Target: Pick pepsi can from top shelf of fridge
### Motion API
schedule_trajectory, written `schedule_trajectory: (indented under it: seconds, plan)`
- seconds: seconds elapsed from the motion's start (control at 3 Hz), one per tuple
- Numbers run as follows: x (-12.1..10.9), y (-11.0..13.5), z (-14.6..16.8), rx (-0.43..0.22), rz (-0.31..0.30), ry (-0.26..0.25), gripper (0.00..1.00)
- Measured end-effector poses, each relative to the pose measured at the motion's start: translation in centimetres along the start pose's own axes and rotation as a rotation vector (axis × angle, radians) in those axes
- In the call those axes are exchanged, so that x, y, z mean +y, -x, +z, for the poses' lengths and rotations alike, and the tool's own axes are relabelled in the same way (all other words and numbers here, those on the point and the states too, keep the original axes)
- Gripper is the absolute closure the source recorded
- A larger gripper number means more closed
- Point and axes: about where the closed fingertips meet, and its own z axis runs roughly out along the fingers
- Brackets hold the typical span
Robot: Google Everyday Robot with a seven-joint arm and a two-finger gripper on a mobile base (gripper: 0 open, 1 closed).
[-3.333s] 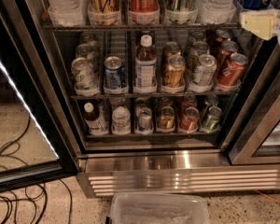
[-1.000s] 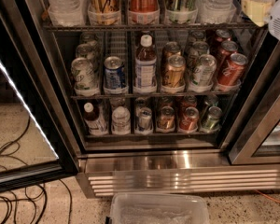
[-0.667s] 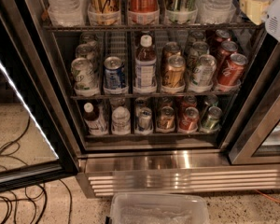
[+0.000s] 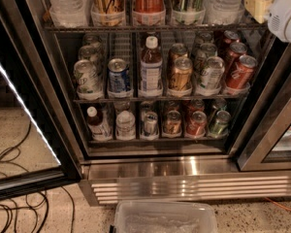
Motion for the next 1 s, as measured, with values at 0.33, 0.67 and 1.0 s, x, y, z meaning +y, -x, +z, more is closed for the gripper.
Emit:
schedule_trajectory:
  seconds: [0.33,0.67,1.0]
  plan:
    - [0.26,0.11,0.78,-0.011,0.025,0.0,0.36]
    - [0.19,0.41,1.33,-0.026,0.052,-0.006,0.36]
    - [0.15,0.66,1.77,-0.038,0.077,-0.01,0.37]
